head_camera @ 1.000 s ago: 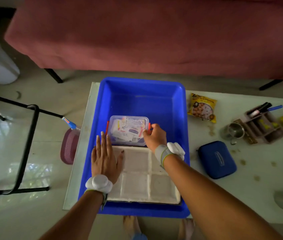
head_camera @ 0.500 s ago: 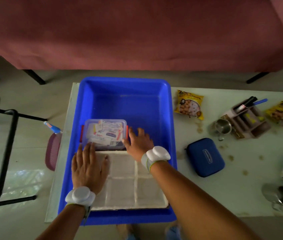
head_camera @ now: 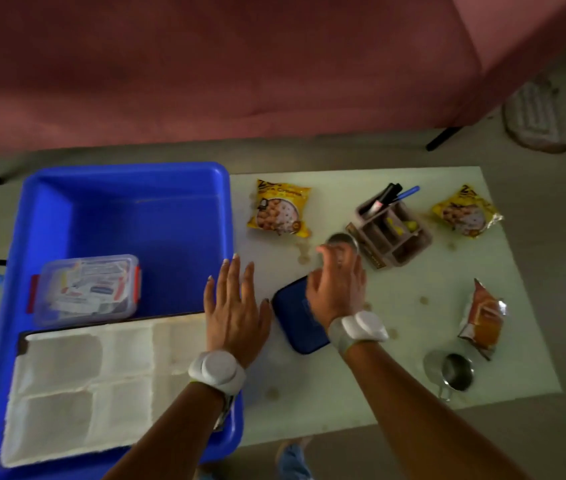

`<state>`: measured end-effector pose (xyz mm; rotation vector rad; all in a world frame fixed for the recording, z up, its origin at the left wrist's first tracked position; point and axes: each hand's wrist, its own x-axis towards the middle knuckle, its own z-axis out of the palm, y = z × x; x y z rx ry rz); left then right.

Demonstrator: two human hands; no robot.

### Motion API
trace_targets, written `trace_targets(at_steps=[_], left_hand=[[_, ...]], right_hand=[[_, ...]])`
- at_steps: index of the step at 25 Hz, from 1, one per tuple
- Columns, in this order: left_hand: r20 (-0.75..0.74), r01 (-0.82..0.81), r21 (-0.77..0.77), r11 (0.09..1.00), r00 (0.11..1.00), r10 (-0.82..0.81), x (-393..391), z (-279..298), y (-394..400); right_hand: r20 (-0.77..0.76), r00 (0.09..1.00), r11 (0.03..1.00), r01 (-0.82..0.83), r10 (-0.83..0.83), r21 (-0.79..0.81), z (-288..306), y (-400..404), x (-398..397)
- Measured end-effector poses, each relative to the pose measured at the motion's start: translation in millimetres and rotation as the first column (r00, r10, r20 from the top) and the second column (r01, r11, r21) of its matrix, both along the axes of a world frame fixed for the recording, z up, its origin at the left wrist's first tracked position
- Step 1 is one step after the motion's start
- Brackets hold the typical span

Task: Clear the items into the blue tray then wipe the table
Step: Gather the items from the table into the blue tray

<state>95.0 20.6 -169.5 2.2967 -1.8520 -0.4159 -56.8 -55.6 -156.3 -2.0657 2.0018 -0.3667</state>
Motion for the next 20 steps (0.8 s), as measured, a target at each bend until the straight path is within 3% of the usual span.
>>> trace_targets(at_steps=[3, 8, 14, 18, 20], left_hand=[[0.058, -0.028, 0.114, 0.993, 0.998, 0.021, -33, -14, -15], [0.153, -0.076, 0.185, 0.98, 0.987, 0.048, -34, -23, -17], [0.145, -0.126, 0.174, 0.977, 0.984, 0.101, -39, -12, -18], [0.02, -0.082, 0.129, 0.988, 0.997, 0.08, -32, -3, -14], [-0.084, -0.087, 0.089, 0.992, 0.992, 0.094, -28, -1, -12]], right_hand=[[-0.135, 0.953, 0.956, 0.282, -0.27, 0.079, -6, -24, -64], [-0.275, 0.936, 0.944, 0.276, -0.22, 0.183, -15, -52, -102], [-0.145, 0.98, 0.978, 0.157, -0.137, 0.134, -17, -60, -107], [-0.02, 0.98, 0.979, 0.194, -0.196, -0.065, -2, -61, -95], [0.004, 0.99, 0.981, 0.143, -0.144, -0.131, 10, -59, -80]])
